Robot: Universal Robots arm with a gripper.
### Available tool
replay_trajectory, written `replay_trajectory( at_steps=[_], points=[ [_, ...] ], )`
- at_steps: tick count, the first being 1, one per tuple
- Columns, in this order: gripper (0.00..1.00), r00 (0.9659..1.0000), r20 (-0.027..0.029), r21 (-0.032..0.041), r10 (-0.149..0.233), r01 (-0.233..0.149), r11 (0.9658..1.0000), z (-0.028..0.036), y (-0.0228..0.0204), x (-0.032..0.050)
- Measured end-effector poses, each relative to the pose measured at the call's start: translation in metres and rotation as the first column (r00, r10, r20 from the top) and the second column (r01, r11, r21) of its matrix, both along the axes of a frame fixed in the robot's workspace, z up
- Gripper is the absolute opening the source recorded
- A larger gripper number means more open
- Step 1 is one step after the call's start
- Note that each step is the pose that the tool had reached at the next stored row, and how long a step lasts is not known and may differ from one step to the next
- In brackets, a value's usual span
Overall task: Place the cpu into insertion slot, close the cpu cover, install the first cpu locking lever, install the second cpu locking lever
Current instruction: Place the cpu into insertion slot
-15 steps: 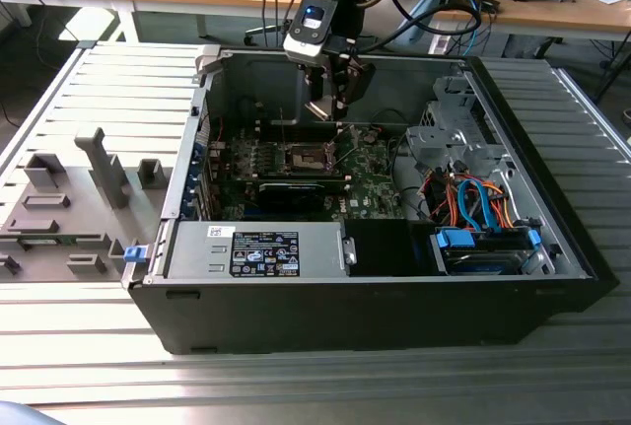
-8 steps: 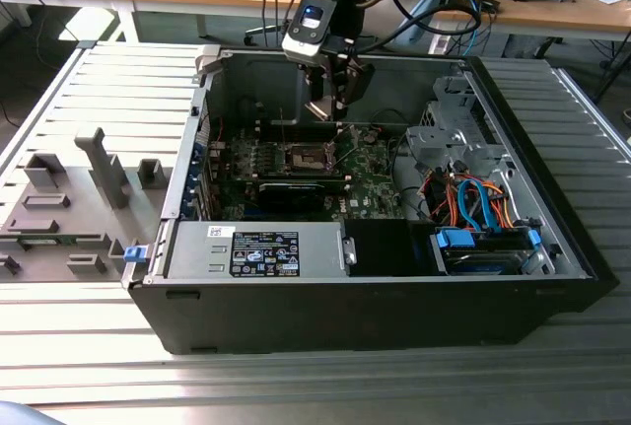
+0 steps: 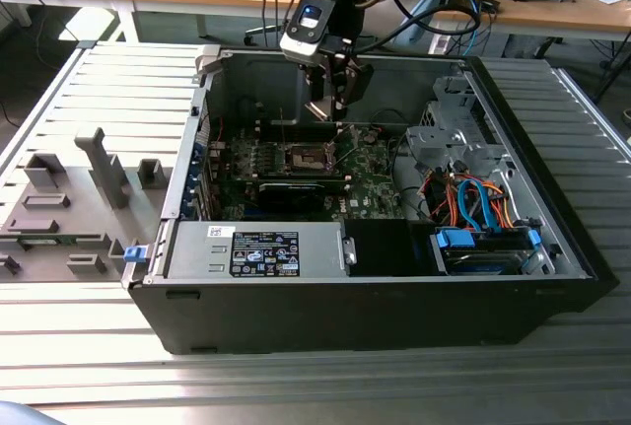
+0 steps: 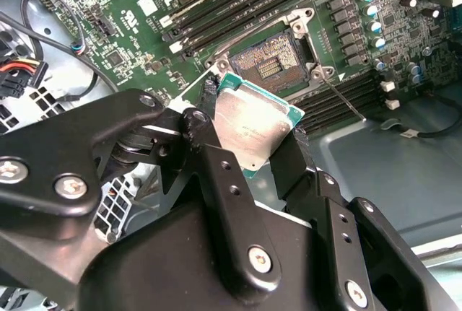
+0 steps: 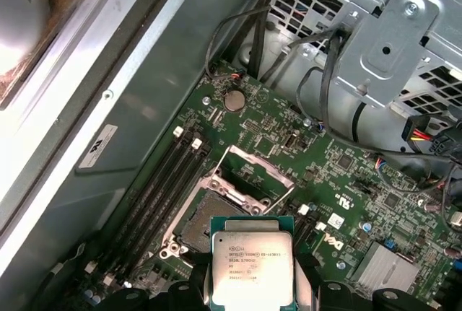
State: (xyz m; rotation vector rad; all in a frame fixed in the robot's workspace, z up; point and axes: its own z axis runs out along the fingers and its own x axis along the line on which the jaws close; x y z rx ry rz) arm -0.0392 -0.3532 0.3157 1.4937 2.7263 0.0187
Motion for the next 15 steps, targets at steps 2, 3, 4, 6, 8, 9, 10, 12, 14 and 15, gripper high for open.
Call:
replay_trajectory(
  at_steps=[2,3,4,6,8,9,10,12,14,15],
  points=[
    [0.54,1.0,0.0,-0.0002,-0.005,0.005,1.0,-0.0001,0.0,0.0],
    [0.54,1.0,0.0,-0.0004,-0.009,0.009,1.0,-0.0001,0.0,0.0],
    [0.54,0.9999,0.0,-0.0005,-0.011,0.011,0.9999,-0.0001,0.0,0.0],
    [0.54,0.9998,0.0,-0.0007,-0.018,0.018,0.9998,-0.0002,0.0,0.0],
    [0.54,0.9996,0.0,-0.0011,-0.027,0.027,0.9996,-0.0003,0.0,0.0],
    [0.54,0.9996,0.0,-0.0011,-0.029,0.029,0.9996,-0.0003,0.0,0.0],
    [0.54,0.9995,0.0,-0.0013,-0.032,0.032,0.9995,-0.0003,0.0,0.0],
    [0.54,0.9993,0.0,-0.0016,-0.038,0.038,0.9993,-0.0004,0.0,0.0],
    [0.54,0.9991,0.0001,-0.0018,-0.043,0.043,0.9991,-0.0004,0.0,0.0],
    [0.54,0.999,0.0,-0.0019,-0.045,0.045,0.999,-0.0005,0.0,0.0]
  ],
)
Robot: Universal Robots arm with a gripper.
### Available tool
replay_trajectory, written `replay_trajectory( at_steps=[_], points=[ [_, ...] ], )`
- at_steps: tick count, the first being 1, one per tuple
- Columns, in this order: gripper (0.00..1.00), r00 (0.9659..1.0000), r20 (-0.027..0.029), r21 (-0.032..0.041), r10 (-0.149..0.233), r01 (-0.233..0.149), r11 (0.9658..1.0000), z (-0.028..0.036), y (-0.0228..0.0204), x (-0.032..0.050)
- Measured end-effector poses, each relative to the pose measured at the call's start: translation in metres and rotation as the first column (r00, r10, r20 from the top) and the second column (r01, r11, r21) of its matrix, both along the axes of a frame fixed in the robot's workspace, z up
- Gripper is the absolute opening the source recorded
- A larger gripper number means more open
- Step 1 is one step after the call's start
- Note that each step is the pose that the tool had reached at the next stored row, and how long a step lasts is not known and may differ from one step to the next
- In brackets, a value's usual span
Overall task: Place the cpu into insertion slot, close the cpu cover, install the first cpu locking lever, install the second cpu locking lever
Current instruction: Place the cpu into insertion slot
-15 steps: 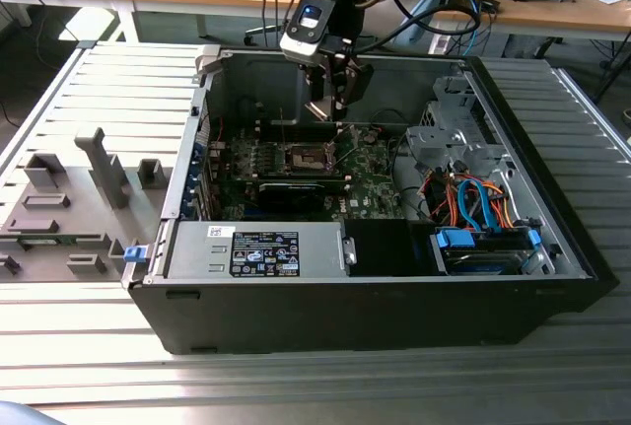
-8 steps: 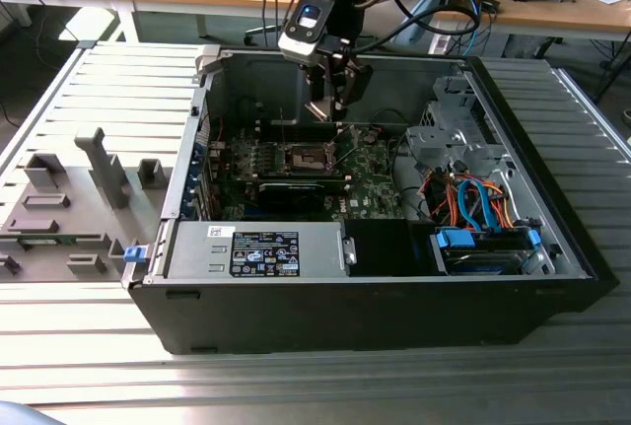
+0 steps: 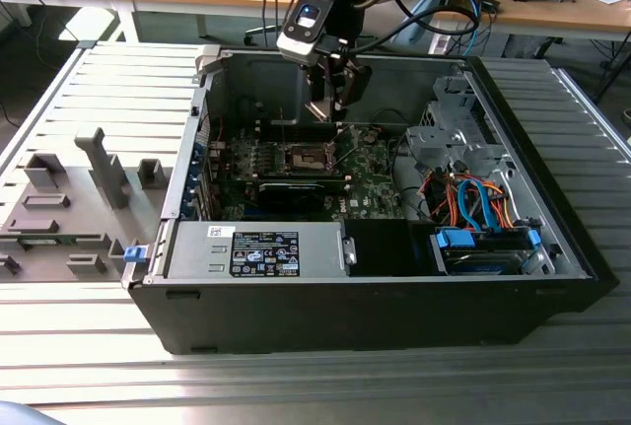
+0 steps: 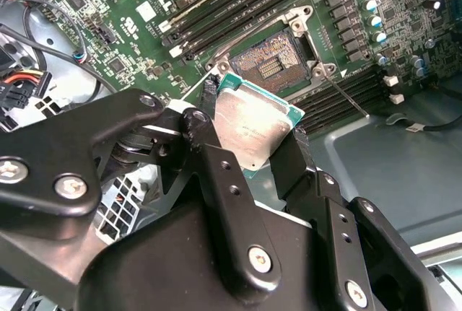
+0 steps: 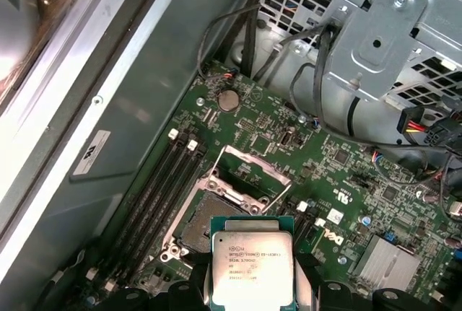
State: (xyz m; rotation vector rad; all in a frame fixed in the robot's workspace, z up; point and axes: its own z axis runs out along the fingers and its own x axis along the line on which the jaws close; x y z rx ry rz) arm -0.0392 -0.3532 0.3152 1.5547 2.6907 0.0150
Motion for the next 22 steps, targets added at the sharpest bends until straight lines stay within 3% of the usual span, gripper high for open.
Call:
replay_trajectory(
  at_steps=[9,17,22],
  points=[
    [0.54,0.9995,0.0,-0.0012,-0.031,0.031,0.9995,-0.0003,0.0,0.0],
    [0.54,0.9964,0.0001,-0.0023,-0.085,0.085,0.9964,-0.0007,0.0,0.0],
    [0.54,0.9953,0.0001,-0.0025,-0.096,0.096,0.9953,-0.0008,0.0,0.0]
  ],
)
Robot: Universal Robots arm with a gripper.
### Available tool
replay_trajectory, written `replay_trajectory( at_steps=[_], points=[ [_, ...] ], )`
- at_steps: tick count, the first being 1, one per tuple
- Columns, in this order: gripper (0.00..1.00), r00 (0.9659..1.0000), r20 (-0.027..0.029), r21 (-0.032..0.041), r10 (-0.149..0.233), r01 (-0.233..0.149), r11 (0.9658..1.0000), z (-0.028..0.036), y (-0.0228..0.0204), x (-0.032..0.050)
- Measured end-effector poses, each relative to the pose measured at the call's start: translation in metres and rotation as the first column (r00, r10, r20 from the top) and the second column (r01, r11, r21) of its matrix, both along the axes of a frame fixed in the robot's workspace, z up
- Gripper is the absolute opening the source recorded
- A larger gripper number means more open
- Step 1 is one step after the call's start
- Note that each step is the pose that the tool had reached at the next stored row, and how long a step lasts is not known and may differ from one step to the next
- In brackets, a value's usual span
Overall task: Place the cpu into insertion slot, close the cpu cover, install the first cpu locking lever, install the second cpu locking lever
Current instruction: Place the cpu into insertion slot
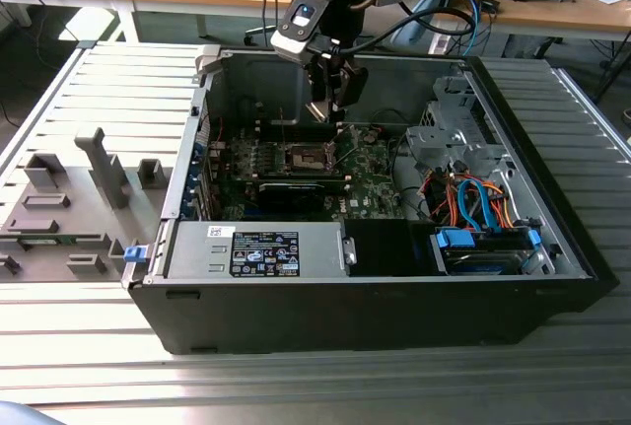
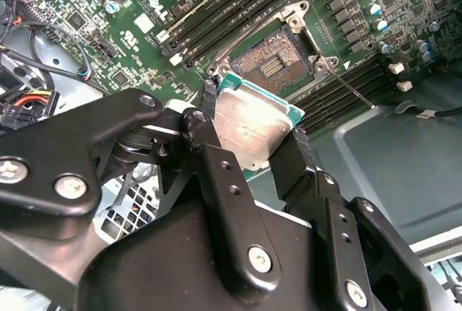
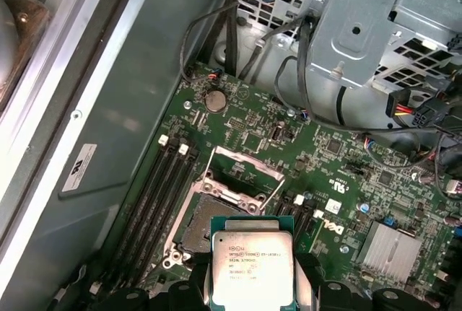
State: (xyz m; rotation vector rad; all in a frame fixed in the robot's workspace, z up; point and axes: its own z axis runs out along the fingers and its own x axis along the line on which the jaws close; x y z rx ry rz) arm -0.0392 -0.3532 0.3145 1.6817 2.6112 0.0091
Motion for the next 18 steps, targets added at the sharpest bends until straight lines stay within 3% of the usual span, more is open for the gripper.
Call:
replay_trajectory(
  at_steps=[18],
  points=[
    [0.54,0.9988,0.0,-0.001,-0.05,0.05,0.9988,-0.0003,0.0,0.0]
  ],
)
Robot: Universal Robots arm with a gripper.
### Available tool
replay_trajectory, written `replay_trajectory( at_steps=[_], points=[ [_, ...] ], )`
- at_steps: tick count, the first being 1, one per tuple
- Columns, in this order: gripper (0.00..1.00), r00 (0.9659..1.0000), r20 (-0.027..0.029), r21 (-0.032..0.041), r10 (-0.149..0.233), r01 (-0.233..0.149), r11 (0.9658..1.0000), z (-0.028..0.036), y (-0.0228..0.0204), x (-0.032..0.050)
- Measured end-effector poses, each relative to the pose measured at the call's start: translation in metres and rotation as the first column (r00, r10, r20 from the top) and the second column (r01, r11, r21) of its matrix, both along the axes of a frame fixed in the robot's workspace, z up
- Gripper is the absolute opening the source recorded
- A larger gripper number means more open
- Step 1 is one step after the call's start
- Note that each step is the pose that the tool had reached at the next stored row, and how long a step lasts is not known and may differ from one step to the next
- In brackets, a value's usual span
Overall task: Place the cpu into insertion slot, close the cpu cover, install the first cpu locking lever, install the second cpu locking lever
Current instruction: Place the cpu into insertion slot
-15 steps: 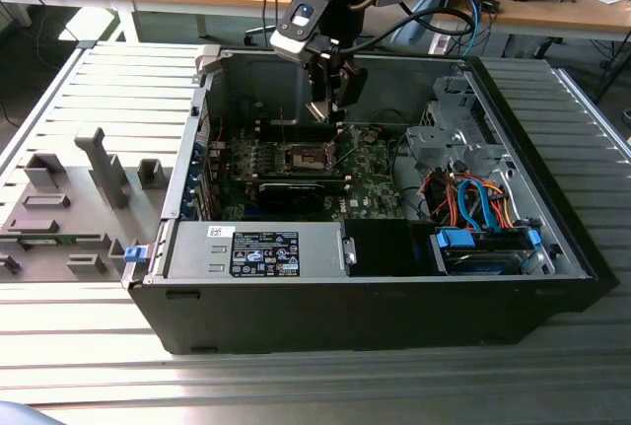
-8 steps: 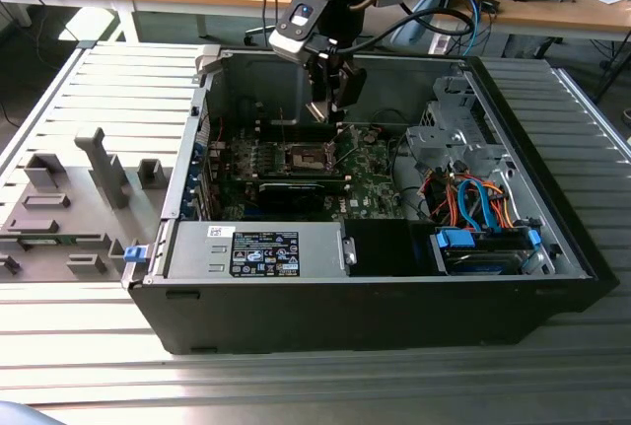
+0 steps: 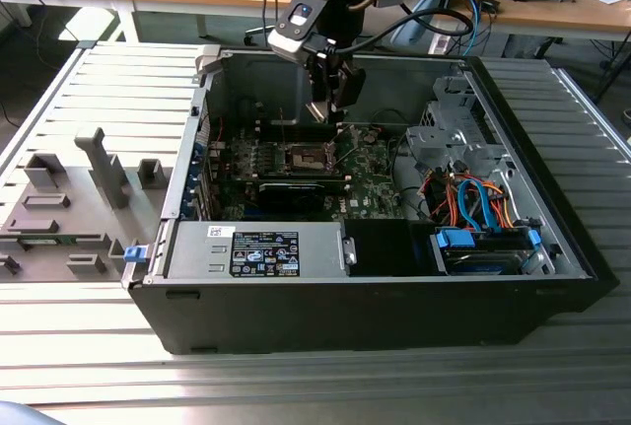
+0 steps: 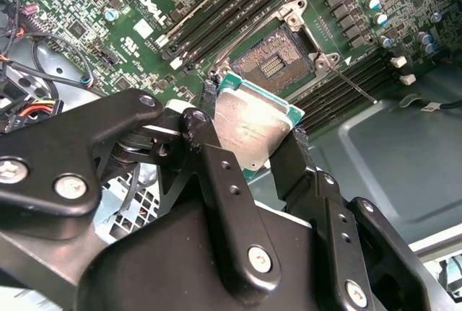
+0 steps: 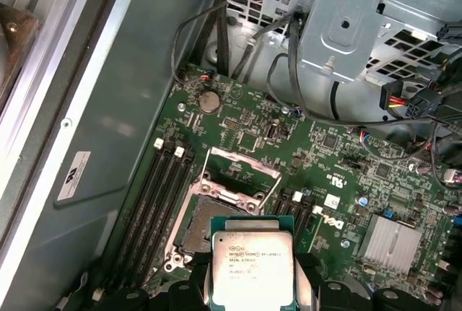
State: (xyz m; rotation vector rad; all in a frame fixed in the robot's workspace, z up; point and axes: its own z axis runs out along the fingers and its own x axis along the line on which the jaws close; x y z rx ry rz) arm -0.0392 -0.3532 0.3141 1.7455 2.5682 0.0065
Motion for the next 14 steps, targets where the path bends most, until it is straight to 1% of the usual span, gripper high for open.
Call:
replay_trajectory(
  at_steps=[14],
  points=[
    [0.54,0.9993,0.0,-0.0004,-0.037,0.037,0.9993,-0.0002,0.0,0.0]
  ],
)
